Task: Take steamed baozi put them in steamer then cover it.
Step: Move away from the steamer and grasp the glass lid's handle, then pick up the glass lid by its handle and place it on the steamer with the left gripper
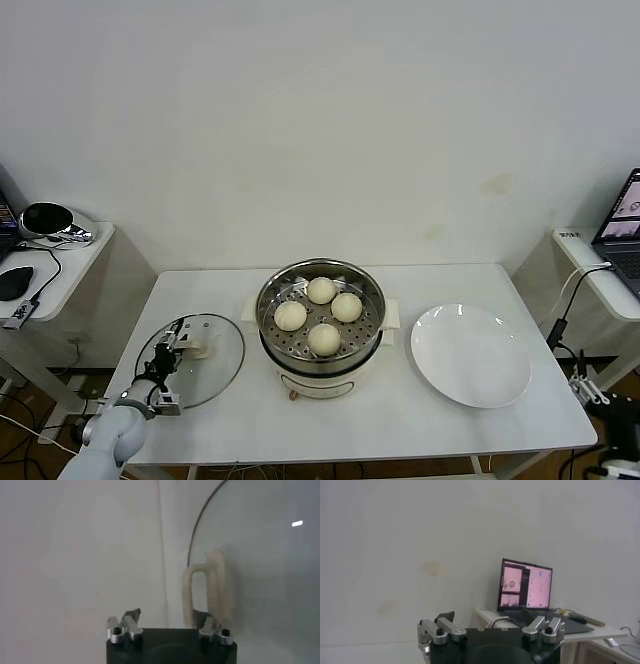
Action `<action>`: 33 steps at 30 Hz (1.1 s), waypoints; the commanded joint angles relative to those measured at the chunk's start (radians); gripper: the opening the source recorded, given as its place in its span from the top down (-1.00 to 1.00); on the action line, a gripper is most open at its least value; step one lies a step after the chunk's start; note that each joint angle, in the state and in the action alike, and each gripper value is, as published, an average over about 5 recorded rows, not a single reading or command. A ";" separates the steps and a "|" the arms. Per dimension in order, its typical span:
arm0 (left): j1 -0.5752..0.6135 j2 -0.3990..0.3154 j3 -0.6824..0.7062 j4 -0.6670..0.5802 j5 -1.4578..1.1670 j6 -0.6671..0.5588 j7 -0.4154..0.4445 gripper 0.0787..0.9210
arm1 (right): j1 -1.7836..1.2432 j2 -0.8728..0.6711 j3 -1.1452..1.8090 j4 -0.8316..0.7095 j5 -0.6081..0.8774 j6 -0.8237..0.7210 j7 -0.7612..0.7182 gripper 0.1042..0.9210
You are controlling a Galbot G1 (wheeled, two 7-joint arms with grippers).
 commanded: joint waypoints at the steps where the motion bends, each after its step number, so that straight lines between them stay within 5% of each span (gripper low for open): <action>1: -0.006 -0.008 0.001 0.021 -0.013 -0.017 -0.009 -0.04 | -0.005 0.003 -0.013 0.003 -0.005 0.002 -0.002 -0.76; 15: 0.083 -0.006 -0.037 -0.114 -0.061 -0.001 -0.066 0.82 | -0.021 -0.012 -0.075 0.004 -0.036 0.022 -0.007 -0.76; 26: 0.300 0.038 -0.206 -0.543 -0.077 0.245 -0.003 0.83 | -0.037 -0.038 -0.107 0.003 -0.058 -0.008 -0.047 -0.76; 33: 0.318 0.130 -0.193 -0.769 -0.223 0.357 0.078 0.83 | -0.022 -0.057 -0.136 -0.017 -0.079 -0.019 -0.057 -0.76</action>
